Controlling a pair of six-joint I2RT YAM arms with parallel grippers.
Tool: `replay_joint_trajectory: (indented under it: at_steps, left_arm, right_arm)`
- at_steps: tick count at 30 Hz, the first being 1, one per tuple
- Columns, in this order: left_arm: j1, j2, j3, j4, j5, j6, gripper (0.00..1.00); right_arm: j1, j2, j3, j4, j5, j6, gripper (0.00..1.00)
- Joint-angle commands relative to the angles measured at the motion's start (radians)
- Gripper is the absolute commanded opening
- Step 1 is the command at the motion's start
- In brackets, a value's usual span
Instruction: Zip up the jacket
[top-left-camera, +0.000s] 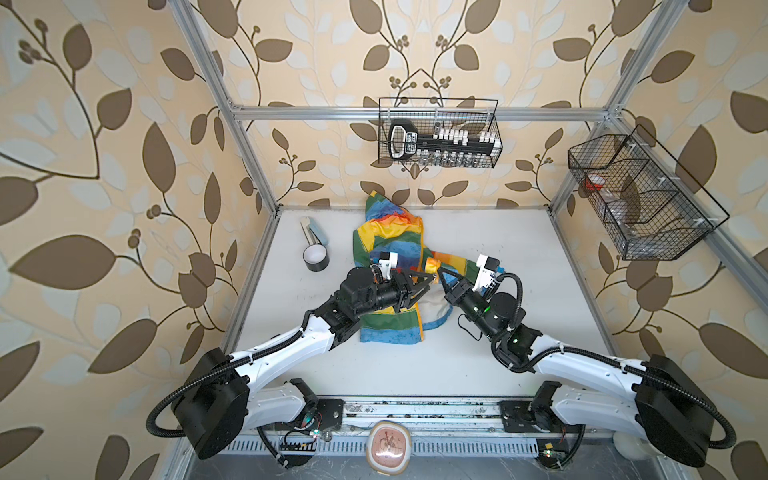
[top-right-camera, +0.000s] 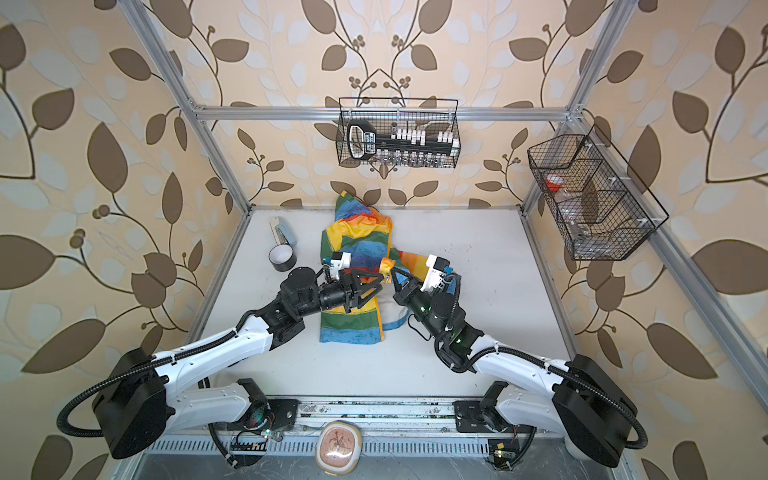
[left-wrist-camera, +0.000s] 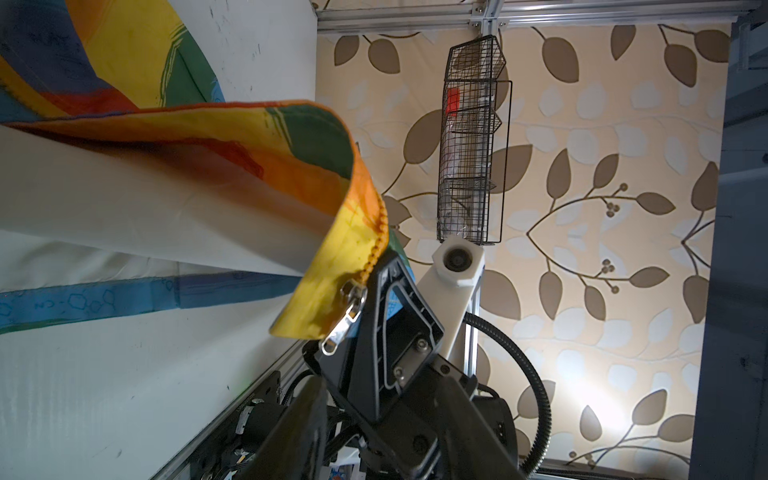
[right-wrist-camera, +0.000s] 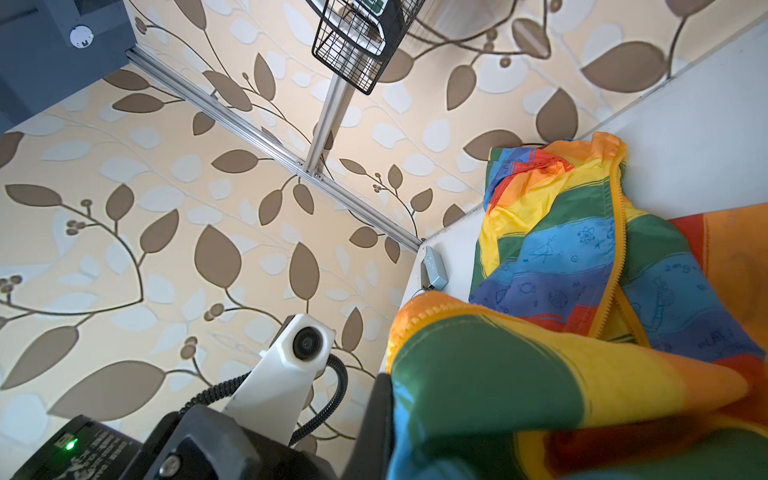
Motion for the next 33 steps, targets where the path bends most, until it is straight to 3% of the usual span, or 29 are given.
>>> replay_joint_trajectory:
  at_steps: [1, 23, 33]
  left_arm:
    - [-0.009, -0.004, -0.007, 0.077, -0.018, -0.013, 0.45]
    - [-0.012, 0.044, 0.005, 0.103, -0.012, -0.013, 0.44]
    - [-0.012, 0.059, -0.002, 0.128, -0.012, -0.022, 0.34]
  right_arm:
    - [0.010, -0.020, 0.032, 0.010, 0.038, -0.024, 0.00]
    - [0.025, -0.014, 0.032, 0.018, 0.026, -0.023, 0.00]
    - [0.032, -0.024, 0.026, 0.010, 0.030, -0.026, 0.00]
